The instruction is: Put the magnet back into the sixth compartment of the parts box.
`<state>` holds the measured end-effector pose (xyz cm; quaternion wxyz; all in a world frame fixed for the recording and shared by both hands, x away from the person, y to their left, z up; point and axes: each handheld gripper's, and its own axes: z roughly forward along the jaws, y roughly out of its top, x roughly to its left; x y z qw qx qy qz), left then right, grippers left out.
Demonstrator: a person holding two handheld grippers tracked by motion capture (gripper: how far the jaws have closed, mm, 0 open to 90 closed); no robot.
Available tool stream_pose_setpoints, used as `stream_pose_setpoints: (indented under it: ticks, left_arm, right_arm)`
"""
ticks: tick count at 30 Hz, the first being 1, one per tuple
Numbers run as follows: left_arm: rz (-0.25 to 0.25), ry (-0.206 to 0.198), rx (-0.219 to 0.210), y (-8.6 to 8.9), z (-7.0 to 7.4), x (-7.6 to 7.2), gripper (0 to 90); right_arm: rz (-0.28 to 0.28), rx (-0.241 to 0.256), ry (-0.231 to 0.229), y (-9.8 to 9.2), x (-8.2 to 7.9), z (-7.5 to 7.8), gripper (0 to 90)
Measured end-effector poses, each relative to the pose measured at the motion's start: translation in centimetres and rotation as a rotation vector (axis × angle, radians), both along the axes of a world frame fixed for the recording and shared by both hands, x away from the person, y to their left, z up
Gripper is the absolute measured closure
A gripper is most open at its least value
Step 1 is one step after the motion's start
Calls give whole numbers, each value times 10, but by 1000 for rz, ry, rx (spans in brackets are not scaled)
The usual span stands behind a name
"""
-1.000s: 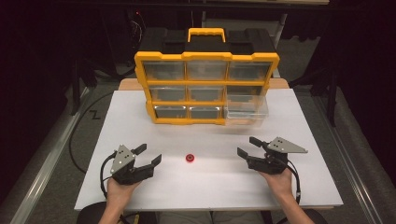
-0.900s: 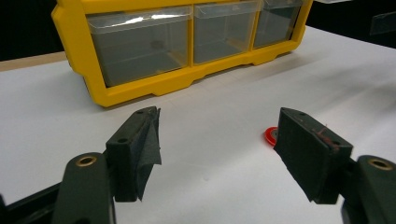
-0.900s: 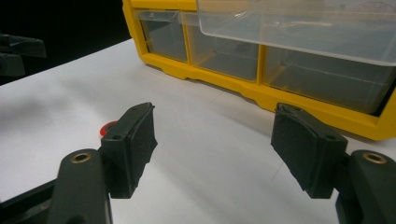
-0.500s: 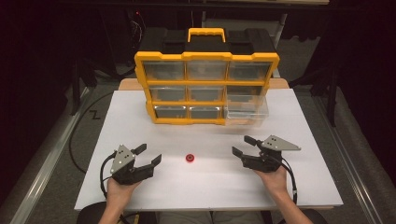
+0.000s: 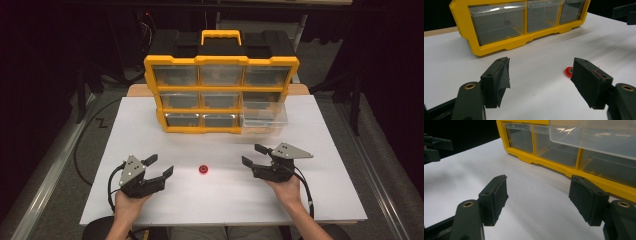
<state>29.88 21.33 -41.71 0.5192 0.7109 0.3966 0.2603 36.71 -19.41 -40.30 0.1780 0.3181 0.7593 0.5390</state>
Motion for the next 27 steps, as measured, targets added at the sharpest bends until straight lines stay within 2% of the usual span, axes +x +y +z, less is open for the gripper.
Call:
stream_pose_setpoints:
  ticks: [16, 27]
  left_arm:
    - [-1, 10, 11, -2, -1, 1, 309]
    - [10, 19, 17, -1, -2, 3, 309]
  right_arm:
    - [19, -23, 30, 15, 6, 0, 330]
    - [27, -31, 35, 23, 9, 2, 340]
